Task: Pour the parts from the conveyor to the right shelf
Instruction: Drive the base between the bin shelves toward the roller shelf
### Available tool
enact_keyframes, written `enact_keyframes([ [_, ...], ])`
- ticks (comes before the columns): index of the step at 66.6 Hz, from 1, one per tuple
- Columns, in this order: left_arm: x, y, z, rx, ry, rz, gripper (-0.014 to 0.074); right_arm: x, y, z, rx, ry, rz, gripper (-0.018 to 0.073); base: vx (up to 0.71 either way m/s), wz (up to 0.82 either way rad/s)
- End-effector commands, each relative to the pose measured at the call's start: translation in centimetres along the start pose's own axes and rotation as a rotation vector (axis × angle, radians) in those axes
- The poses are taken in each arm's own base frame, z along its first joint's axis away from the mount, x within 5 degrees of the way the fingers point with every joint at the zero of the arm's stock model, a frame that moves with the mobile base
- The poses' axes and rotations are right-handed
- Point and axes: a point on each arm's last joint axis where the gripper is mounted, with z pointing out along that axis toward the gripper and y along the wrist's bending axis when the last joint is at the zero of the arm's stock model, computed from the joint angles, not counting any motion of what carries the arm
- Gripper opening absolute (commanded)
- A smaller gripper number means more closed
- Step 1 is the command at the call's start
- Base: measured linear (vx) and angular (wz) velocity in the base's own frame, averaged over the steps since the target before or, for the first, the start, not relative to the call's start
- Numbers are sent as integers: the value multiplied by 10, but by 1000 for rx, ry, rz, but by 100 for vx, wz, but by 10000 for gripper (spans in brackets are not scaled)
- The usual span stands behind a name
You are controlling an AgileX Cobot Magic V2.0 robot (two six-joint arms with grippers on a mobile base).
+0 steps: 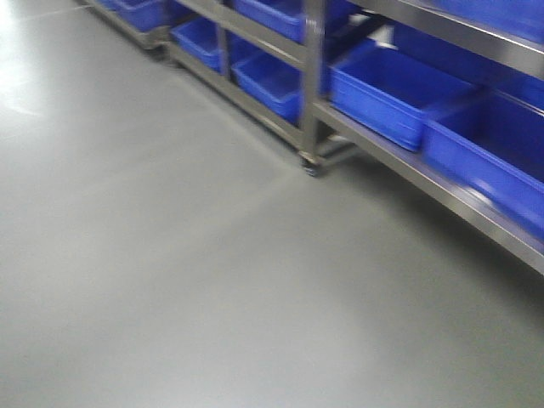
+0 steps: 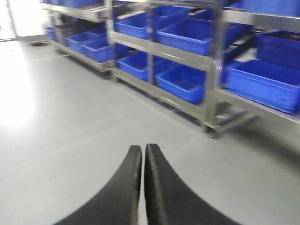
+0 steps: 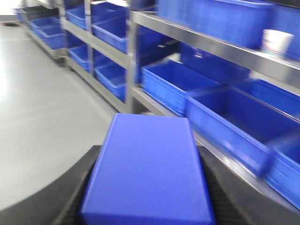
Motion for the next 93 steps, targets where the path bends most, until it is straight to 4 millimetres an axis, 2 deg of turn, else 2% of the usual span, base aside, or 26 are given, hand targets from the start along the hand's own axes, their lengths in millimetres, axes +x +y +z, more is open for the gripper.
enact_keyframes([
  [1, -14, -1, -3, 14, -109, -16, -6, -14, -3, 0, 26, -77, -2, -5, 65, 65],
  [46, -14, -1, -3, 14, -109, -16, -6, -14, -3, 0, 26, -77, -2, -5, 68, 61],
  [93, -14, -1, -3, 14, -109, -16, -6, -14, -3, 0, 26, -76, -2, -5, 75, 31],
])
